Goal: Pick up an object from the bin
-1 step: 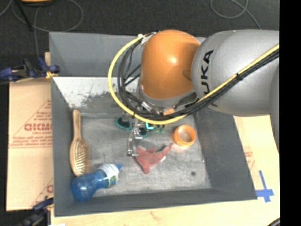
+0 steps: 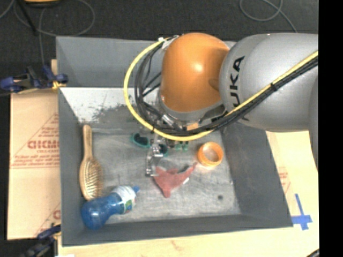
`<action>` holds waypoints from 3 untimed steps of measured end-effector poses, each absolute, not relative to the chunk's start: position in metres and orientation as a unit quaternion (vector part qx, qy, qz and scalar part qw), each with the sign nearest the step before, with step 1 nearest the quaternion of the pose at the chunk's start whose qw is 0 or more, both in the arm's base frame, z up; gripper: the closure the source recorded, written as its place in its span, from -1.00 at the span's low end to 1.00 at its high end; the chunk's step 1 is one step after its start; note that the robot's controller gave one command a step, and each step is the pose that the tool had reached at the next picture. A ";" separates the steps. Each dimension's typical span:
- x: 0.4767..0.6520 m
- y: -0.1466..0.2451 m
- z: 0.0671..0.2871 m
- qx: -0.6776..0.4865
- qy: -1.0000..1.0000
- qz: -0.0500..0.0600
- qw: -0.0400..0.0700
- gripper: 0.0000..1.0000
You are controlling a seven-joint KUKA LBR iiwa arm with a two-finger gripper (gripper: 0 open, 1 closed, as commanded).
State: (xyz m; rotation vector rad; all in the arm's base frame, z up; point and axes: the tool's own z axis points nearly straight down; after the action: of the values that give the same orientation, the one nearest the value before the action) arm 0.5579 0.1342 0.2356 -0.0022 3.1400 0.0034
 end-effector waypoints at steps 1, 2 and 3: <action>0.529 0.121 0.180 -0.024 1.000 0.000 0.004 -1.00; 0.517 0.068 0.143 -0.020 1.000 0.001 0.001 -1.00; 0.572 0.052 0.082 -0.125 0.992 0.001 0.002 1.00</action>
Offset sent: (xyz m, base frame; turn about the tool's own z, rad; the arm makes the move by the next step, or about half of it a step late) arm -0.0432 -0.0959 -0.1055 -0.0152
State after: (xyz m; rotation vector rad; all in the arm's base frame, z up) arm 0.5725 0.0517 0.0823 -0.3935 3.1134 0.0025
